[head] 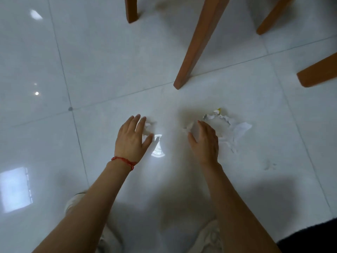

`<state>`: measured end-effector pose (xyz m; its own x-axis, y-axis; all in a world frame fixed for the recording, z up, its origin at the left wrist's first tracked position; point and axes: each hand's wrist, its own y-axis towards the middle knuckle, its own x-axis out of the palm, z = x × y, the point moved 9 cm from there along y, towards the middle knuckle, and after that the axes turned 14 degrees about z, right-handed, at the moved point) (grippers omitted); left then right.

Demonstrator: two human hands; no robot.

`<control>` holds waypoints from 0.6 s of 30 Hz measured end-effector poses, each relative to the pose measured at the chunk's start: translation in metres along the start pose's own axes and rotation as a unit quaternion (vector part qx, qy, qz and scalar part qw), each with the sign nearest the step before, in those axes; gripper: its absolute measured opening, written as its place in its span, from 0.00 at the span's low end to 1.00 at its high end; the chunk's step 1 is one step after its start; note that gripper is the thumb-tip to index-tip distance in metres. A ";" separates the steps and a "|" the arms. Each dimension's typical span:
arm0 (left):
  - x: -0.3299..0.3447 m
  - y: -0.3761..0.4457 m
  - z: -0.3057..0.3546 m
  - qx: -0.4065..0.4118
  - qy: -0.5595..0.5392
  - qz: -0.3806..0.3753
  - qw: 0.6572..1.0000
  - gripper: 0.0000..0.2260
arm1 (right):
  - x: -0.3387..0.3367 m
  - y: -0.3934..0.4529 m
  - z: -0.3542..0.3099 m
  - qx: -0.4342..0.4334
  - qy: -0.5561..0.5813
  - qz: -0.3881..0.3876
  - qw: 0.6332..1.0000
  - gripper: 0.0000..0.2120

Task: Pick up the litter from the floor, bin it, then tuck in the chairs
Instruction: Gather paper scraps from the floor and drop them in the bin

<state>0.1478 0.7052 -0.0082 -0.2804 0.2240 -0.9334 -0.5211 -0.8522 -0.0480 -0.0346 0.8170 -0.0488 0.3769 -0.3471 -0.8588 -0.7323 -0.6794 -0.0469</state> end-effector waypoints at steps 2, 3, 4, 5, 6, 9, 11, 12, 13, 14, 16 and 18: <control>0.018 -0.002 -0.008 -0.015 -0.001 0.013 1.000 0.23 | 0.021 0.006 0.010 -0.006 -0.006 -0.016 1.000 0.25; 0.026 -0.005 -0.010 -0.022 -0.002 0.016 1.000 0.23 | 0.029 0.009 0.014 -0.013 -0.008 -0.019 1.000 0.25; 0.033 -0.008 -0.012 -0.031 -0.003 0.018 0.999 0.23 | 0.035 0.012 0.017 -0.020 -0.009 -0.022 1.000 0.25; 0.039 -0.012 -0.014 -0.040 -0.005 0.019 0.999 0.24 | 0.041 0.015 0.018 -0.028 -0.008 -0.027 0.999 0.25; 0.043 -0.016 -0.015 -0.047 -0.006 0.020 0.999 0.24 | 0.047 0.017 0.018 -0.036 -0.005 -0.036 0.999 0.25; 0.051 -0.028 -0.018 -0.065 -0.011 0.020 0.998 0.24 | 0.060 0.020 0.016 -0.060 0.001 -0.058 0.997 0.23; 0.054 -0.035 -0.021 -0.074 -0.009 0.020 0.997 0.25 | 0.065 0.020 0.015 -0.073 0.001 -0.055 0.996 0.21; 0.054 -0.037 -0.022 -0.077 -0.009 0.021 0.997 0.26 | 0.066 0.019 0.015 -0.075 0.001 -0.052 0.996 0.19; 0.055 -0.040 -0.024 -0.080 -0.007 0.023 0.997 0.27 | 0.067 0.019 0.016 -0.074 0.002 -0.049 0.996 0.18; 0.055 -0.042 -0.026 -0.081 -0.006 0.024 0.996 0.28 | 0.068 0.018 0.015 -0.075 0.004 -0.046 0.996 0.16; 0.056 -0.045 -0.028 -0.082 -0.008 0.026 0.996 0.31 | 0.068 0.016 0.015 -0.076 0.010 -0.041 0.996 0.13; 0.057 -0.045 -0.030 -0.085 -0.015 0.031 0.996 0.32 | 0.065 0.015 0.013 -0.080 0.018 -0.034 0.996 0.11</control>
<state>0.1796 0.7425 -0.0701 -0.3331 0.1796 -0.9256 -0.3583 -0.9322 -0.0519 -0.0288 0.7927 -0.1119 0.4448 -0.3186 -0.8370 -0.6066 -0.7947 -0.0199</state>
